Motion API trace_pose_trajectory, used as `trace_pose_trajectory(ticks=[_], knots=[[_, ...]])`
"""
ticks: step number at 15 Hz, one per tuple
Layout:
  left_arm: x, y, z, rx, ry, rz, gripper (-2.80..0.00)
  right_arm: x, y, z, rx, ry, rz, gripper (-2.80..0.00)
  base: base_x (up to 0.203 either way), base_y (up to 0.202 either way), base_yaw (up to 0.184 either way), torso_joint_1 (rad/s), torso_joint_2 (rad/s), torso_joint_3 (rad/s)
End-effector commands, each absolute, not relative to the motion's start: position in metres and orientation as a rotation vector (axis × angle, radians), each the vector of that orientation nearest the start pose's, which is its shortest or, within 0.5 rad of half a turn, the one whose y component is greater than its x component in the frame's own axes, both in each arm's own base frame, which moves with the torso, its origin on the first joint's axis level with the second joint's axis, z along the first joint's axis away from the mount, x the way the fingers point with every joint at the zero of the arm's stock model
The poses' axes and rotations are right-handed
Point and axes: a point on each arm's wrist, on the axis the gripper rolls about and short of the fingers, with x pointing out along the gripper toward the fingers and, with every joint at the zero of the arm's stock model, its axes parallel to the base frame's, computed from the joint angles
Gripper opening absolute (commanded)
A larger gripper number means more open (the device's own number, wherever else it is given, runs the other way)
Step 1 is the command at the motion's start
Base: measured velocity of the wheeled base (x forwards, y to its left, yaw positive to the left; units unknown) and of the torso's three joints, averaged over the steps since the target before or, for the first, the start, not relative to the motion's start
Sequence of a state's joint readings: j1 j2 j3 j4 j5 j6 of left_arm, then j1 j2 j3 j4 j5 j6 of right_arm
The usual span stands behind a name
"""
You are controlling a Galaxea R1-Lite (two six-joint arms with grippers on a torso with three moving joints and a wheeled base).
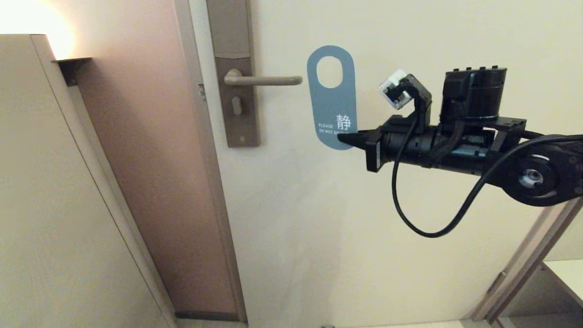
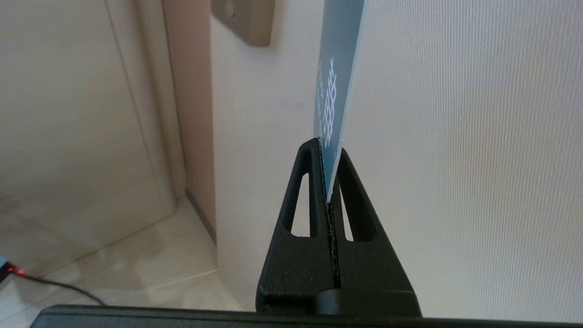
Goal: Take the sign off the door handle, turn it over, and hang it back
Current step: Hang the sign back with the other side facing out
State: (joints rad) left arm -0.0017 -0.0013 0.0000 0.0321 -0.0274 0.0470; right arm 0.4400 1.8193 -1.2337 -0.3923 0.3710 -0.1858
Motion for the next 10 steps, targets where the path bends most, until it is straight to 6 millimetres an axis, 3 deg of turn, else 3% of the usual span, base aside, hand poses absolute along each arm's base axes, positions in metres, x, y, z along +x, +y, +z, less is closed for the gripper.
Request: trace_pose_trajectory(ticks=[1, 10], knots=[[-0.023, -0.001, 0.072, 0.047, 0.032, -0.030, -2.80, 0.333, 0.168, 0.232, -0.190, 0.126, 0.830, -2.80, 0.000, 0.000, 0.000, 0.000, 0.00, 0.000], [-0.023, -0.001, 0.072, 0.047, 0.032, -0.029, -2.80, 0.363, 0.177, 0.217, -0.212, 0.147, 0.695, -2.80, 0.000, 0.000, 0.000, 0.000, 0.00, 0.000]])
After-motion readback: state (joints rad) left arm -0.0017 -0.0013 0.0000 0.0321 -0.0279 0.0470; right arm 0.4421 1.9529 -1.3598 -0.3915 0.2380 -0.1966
